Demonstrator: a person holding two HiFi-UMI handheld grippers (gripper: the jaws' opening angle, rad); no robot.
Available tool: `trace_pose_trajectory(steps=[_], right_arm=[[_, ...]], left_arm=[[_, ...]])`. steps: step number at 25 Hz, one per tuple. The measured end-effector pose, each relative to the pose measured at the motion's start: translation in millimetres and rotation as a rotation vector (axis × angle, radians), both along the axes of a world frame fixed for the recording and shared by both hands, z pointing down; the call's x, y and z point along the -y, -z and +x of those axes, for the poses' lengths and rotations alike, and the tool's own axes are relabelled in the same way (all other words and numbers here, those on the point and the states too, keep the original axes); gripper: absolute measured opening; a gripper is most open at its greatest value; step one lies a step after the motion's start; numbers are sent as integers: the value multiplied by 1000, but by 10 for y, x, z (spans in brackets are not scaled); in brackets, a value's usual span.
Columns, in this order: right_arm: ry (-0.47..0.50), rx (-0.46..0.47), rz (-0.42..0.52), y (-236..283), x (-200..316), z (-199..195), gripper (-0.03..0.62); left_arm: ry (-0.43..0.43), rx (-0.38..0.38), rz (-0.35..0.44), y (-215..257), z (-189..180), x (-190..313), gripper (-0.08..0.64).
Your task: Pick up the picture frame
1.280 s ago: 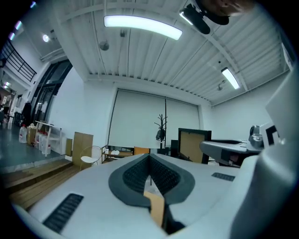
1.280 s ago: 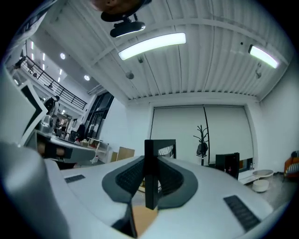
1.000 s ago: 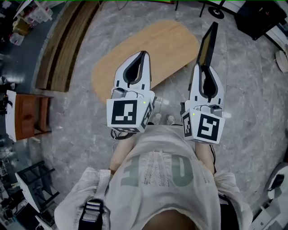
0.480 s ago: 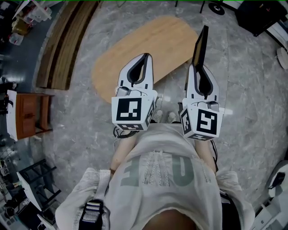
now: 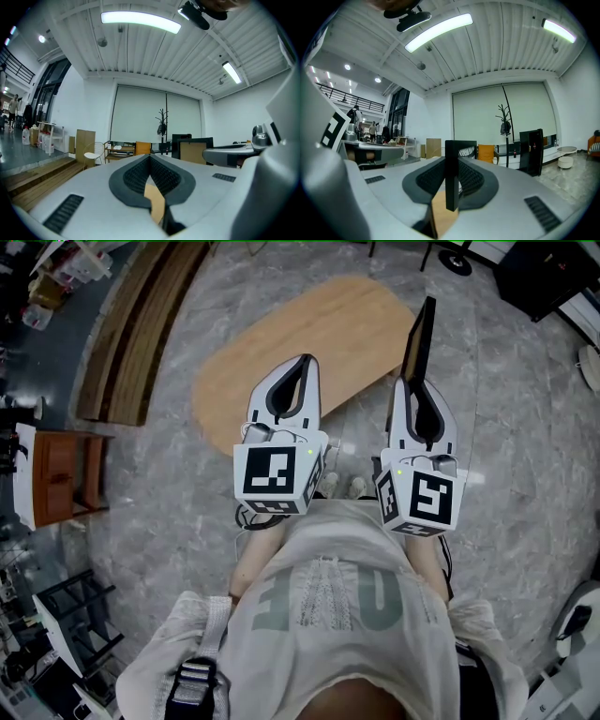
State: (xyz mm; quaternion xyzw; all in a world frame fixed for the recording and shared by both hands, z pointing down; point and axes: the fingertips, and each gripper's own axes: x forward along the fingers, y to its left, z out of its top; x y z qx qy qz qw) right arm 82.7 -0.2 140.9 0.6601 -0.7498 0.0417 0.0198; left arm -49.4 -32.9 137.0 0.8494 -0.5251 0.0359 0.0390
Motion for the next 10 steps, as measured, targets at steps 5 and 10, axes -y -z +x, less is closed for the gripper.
trace_pose_trajectory(steps=[5, 10], right_arm=[[-4, -2, 1, -11, 8, 37, 83], [8, -4, 3, -4, 24, 25, 83]], left_arm=[[4, 1, -1, -5, 8, 8, 8], [4, 2, 0, 2, 8, 20, 8]])
